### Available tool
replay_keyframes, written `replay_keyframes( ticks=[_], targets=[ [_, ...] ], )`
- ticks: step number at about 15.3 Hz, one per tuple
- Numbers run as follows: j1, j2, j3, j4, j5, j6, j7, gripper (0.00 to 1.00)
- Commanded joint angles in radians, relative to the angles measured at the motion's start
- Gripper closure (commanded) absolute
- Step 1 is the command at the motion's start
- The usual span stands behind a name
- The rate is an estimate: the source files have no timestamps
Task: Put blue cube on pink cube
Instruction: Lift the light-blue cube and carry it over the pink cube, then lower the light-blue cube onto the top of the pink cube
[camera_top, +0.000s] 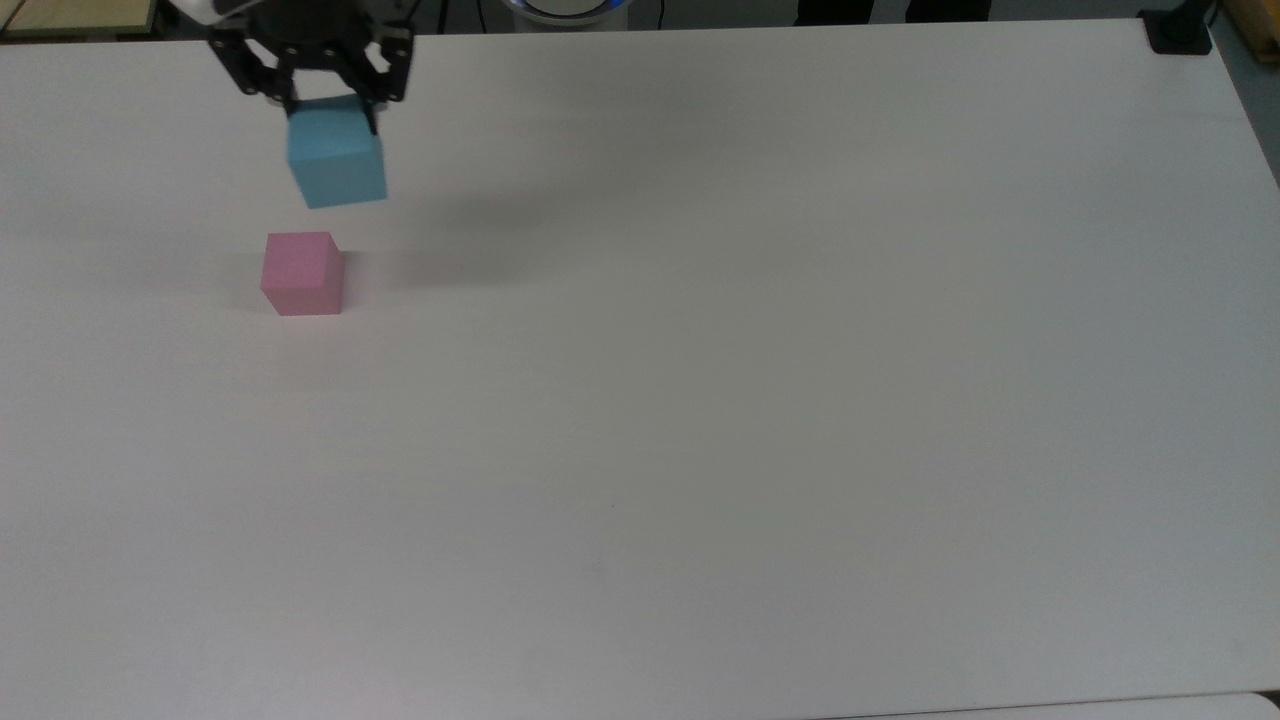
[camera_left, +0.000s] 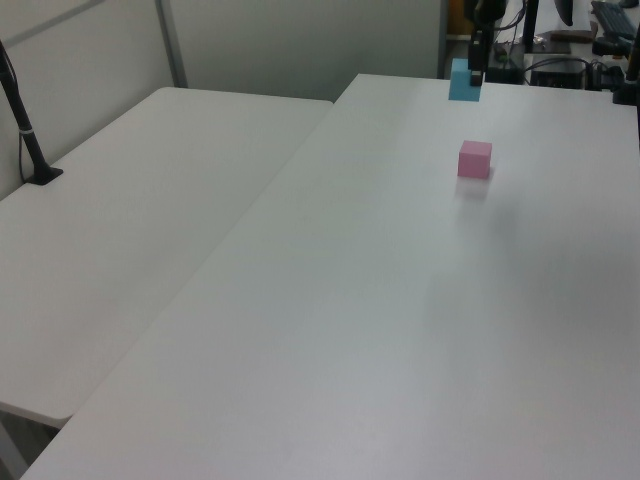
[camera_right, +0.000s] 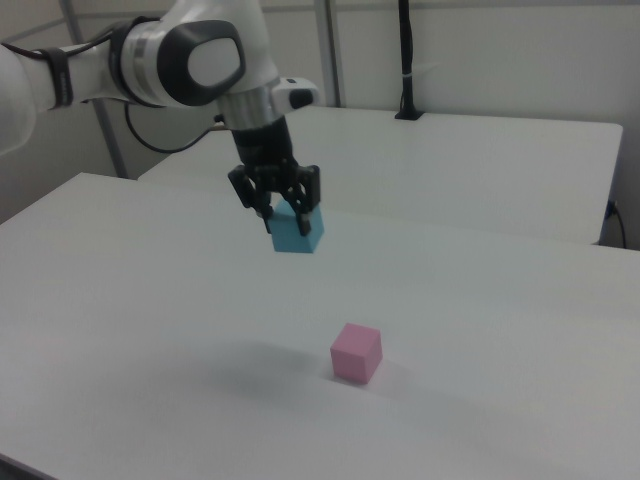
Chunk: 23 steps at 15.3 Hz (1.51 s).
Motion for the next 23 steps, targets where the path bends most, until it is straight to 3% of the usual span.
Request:
replay_keyframes(
  ticks=[1,3,6,14,23],
  targets=[
    [-0.035,-0.057,-0.074,-0.075,0.06,0.011,-0.101,0.53],
    [-0.029,-0.087,-0.152,-0.127,0.105,0.057,-0.131,0.53],
    [-0.034,-0.108,-0.197,-0.213,0.122,0.181,-0.132,0.53],
    [-0.035,-0.024,-0.208,-0.258,0.112,0.337,-0.13,0.53],
    [-0.025,0.06,-0.206,-0.259,0.111,0.393,-0.127,0.53]
  ],
)
